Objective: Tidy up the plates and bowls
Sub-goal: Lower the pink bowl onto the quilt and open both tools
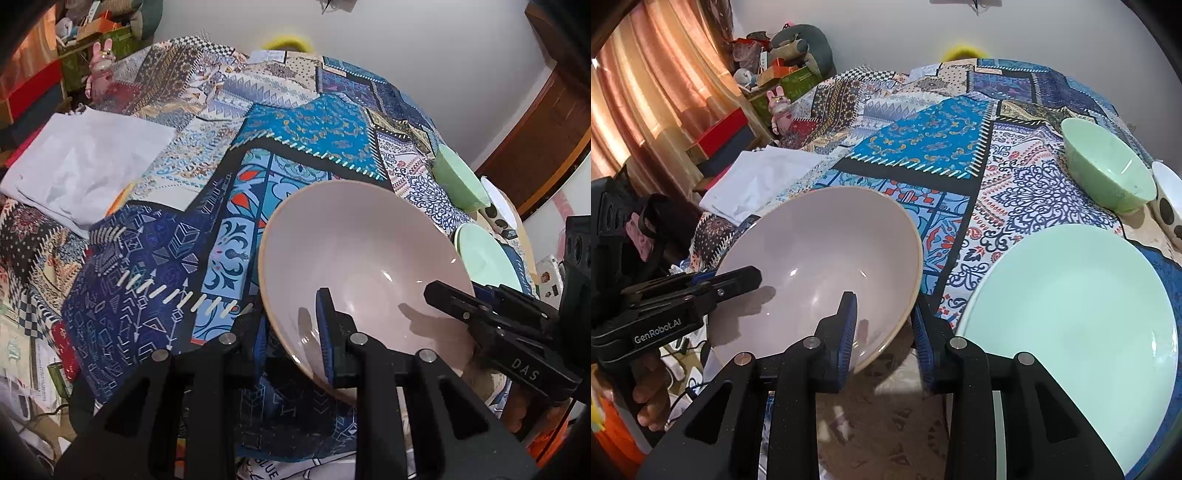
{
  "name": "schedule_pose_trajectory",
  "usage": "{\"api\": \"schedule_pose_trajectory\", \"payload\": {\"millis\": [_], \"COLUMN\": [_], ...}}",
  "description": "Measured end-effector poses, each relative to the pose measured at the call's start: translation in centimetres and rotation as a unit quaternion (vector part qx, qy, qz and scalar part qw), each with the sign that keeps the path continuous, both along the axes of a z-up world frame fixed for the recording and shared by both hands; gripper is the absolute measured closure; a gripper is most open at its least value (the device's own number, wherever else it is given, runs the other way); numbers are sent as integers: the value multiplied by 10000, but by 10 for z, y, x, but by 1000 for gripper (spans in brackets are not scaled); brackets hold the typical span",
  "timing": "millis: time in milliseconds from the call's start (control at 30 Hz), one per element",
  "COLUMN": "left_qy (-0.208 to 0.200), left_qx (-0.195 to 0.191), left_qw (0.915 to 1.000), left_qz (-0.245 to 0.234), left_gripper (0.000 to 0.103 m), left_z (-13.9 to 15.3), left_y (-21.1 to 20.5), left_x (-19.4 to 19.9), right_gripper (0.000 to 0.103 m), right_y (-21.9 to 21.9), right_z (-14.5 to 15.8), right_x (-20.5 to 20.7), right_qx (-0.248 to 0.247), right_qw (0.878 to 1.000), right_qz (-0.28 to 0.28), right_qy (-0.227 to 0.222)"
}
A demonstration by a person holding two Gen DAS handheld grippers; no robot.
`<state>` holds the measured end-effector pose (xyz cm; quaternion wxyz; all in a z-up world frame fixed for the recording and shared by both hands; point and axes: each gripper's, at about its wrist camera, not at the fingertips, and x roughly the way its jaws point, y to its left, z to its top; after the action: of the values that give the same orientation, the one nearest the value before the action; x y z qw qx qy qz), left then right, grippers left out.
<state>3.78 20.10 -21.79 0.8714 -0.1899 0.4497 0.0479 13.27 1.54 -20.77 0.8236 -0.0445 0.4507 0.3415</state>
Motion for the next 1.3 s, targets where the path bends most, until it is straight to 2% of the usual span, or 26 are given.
{"api": "schedule_pose_trajectory", "payload": {"millis": [233,367,500,667,767,833,1067,1300], "left_qy": [-38,-157,-403,-608,-656,-667,-510,-291], "left_qx": [265,442,699,783,831,859,753,687], "left_qw": [9996,9989,9965,9947,9942,9940,9953,9957], "left_qz": [31,88,206,264,182,121,-327,-556], "left_gripper": [79,74,56,44,40,31,30,30], "left_z": [17,32,53,76,86,90,98,91], "left_y": [-5,-8,-12,-22,-34,-43,-79,-102], "left_x": [-7,-9,-10,-4,8,17,66,124], "right_gripper": [72,68,67,57,54,53,51,51], "right_y": [-20,-39,-62,-100,-122,-136,-171,-181], "right_z": [21,32,40,50,54,56,51,38], "right_x": [-2,1,7,19,29,36,67,103], "right_qx": [172,191,165,111,38,8,-153,-221], "right_qw": [9993,9982,9966,9922,9887,9866,9821,9820], "right_qz": [-131,-304,-519,-894,-1136,-1270,-1544,-1602], "right_qy": [-301,-477,-615,-861,-973,-1026,-1068,-979]}}
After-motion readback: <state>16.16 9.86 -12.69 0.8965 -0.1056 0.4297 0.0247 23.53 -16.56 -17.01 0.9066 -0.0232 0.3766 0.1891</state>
